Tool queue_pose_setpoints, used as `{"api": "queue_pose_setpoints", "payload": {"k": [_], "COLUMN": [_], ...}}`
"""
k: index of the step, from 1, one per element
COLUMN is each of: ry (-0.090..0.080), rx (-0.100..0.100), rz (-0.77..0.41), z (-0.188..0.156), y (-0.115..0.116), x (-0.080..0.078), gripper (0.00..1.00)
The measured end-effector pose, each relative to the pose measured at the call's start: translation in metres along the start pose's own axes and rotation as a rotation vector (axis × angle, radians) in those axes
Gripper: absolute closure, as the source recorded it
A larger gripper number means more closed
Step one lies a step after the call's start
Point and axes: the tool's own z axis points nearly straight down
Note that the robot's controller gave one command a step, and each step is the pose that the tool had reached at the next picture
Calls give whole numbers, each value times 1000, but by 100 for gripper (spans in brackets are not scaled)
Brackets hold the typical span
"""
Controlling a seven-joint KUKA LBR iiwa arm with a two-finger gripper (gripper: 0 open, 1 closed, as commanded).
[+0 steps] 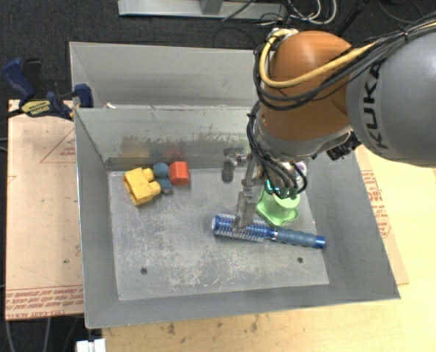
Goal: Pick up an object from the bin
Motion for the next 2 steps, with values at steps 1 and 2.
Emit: {"api": "queue_pose_setpoints", "payload": {"k": [1, 2], "ry": [-4, -10], "rx": [0, 1], "rz": [-294, -340], "z": [178, 144], "y": [-31, -31], "x": [11, 18], "gripper": [0, 0]}}
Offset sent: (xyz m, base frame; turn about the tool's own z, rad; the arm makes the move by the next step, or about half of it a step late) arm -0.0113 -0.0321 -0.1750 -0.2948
